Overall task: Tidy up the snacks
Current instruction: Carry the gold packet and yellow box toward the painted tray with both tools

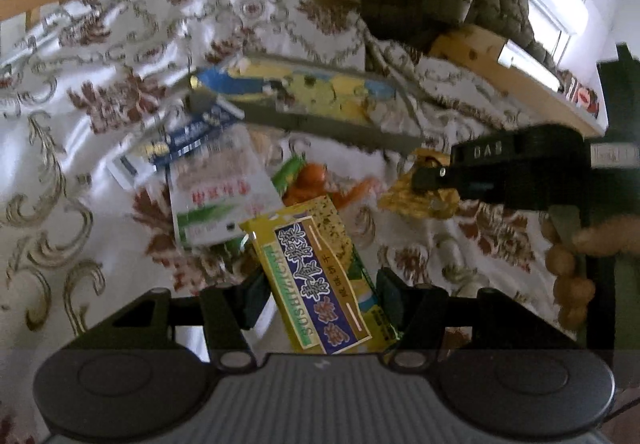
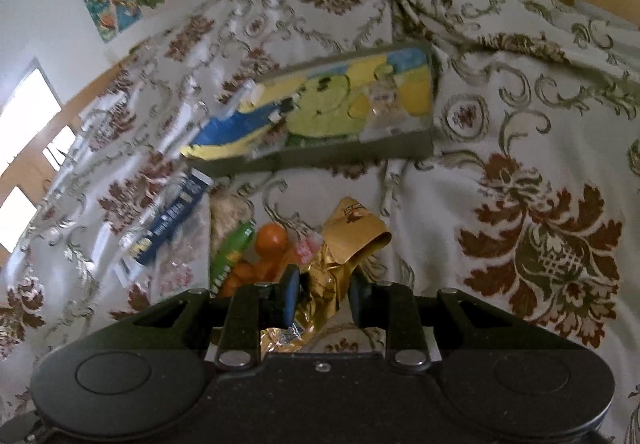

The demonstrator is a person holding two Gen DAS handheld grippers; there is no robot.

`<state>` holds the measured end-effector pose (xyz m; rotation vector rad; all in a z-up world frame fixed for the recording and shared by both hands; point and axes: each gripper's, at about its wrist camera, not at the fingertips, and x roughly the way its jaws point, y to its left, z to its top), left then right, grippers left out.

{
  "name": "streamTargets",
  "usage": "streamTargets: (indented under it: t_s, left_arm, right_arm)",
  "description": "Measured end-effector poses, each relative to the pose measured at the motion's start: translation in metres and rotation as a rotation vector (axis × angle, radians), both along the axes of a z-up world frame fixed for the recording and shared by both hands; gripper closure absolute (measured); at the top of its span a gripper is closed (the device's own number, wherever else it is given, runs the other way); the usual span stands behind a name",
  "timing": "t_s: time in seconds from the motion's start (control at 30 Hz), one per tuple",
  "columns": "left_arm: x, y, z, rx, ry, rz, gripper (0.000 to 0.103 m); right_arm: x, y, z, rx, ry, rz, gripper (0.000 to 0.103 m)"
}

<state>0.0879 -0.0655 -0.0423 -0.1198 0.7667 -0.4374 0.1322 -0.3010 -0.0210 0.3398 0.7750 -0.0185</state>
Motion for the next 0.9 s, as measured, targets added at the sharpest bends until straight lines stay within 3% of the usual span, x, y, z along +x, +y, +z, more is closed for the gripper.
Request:
streamTargets:
  t_s: [0.43, 0.73, 0.9]
  left_arm:
    - [0.027, -0.002, 0.042, 0.012, -0.103, -0.01, 0.04]
    - [0.084, -0.01, 0.047, 0.029, -0.169, -0.024, 0.04]
    - [0.126, -0.019, 0.038, 0.032, -0.199, -0.046, 0.04]
  right_arm:
    - [0.002, 0.005, 0.023, 0.025, -0.138, 0.035, 0.076]
    - [0.028, 0.0, 0.02, -0.041, -0.235, 0.056, 0.076]
    - [0.046, -0.008, 0.013, -0.05, -0.23, 0.045, 0.076]
